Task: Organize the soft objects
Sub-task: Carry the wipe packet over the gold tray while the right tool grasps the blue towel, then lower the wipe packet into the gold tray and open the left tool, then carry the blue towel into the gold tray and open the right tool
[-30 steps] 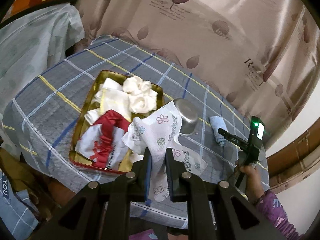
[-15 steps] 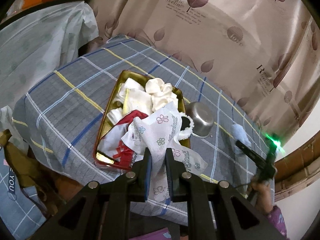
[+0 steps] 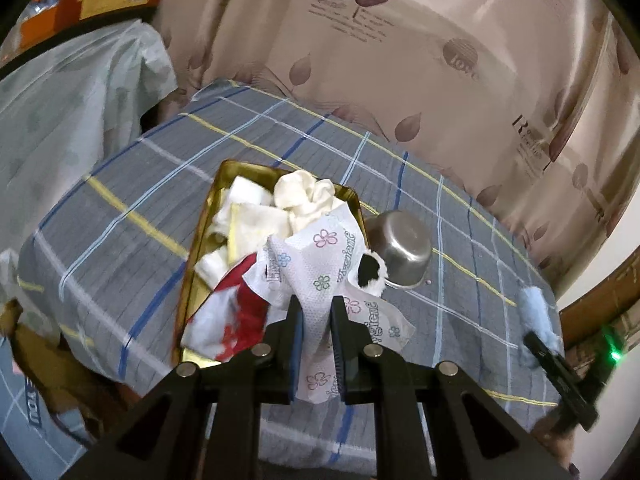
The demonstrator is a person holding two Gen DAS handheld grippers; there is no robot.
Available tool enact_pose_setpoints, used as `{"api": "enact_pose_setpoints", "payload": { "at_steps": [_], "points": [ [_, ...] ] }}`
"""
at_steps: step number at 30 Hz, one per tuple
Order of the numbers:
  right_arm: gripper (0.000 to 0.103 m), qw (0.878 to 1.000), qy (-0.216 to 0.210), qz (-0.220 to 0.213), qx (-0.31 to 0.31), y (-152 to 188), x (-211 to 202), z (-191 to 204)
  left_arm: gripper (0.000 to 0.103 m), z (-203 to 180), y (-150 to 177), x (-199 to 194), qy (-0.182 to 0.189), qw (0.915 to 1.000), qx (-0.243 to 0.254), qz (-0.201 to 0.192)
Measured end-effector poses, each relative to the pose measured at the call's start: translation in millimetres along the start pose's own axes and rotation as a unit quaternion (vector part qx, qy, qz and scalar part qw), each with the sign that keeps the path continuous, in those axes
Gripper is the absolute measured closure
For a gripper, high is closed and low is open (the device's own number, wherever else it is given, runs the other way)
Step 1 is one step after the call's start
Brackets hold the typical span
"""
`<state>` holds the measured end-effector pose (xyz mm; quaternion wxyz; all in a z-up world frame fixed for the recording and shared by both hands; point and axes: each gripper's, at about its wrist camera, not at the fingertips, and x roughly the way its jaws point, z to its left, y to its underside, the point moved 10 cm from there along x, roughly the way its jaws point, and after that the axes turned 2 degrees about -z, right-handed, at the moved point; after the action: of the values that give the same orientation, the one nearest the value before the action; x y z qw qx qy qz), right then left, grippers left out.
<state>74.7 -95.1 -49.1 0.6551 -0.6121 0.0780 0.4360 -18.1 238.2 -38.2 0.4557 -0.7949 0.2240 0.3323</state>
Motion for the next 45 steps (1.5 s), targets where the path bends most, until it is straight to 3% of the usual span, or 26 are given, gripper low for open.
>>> {"api": "enact_pose_setpoints", "payload": {
  "at_steps": [9,17,19,21,27,33,35,38,45],
  "points": [
    [0.078,1.000,-0.006,-0.011,-0.014,1.7,-22.8,11.5,0.090,4.5,2.7,54.0,-0.024,0.9990,0.010,0.037],
    [0.078,1.000,-0.020,-0.009,-0.009,-0.6,-20.7,16.8,0.090,7.6,9.8,62.7,-0.041,0.9976,0.032,0.046],
    [0.078,1.000,-0.023,-0.008,-0.012,-0.7,-19.9,20.3,0.085,6.7,10.0,60.9,-0.050,0.9969,0.042,0.043],
    [0.078,0.999,-0.027,-0.007,-0.015,-0.5,-19.9,24.3,0.065,4.8,11.4,57.6,-0.059,0.9959,0.054,0.043],
    [0.078,0.999,-0.042,-0.006,-0.023,-1.2,-21.0,37.6,0.053,-3.9,2.2,30.8,-0.077,0.9931,0.087,-0.012],
    [0.078,0.996,-0.077,-0.011,-0.039,-11.0,-25.9,69.3,0.053,9.4,0.0,-13.0,-0.071,0.9951,0.028,-0.063],
    [0.078,0.994,-0.094,-0.011,-0.053,-14.8,-24.8,88.9,0.052,20.8,6.7,-29.3,-0.087,0.9926,0.007,-0.084],
    [0.078,0.990,-0.121,-0.002,-0.069,-16.4,-17.0,120.5,0.051,35.5,22.4,-39.1,-0.107,0.9905,-0.010,-0.086],
    [0.077,0.979,-0.184,0.035,-0.084,-23.5,13.2,191.9,0.051,62.3,45.8,-45.8,-0.184,0.9779,0.019,-0.098]
  ]
}}
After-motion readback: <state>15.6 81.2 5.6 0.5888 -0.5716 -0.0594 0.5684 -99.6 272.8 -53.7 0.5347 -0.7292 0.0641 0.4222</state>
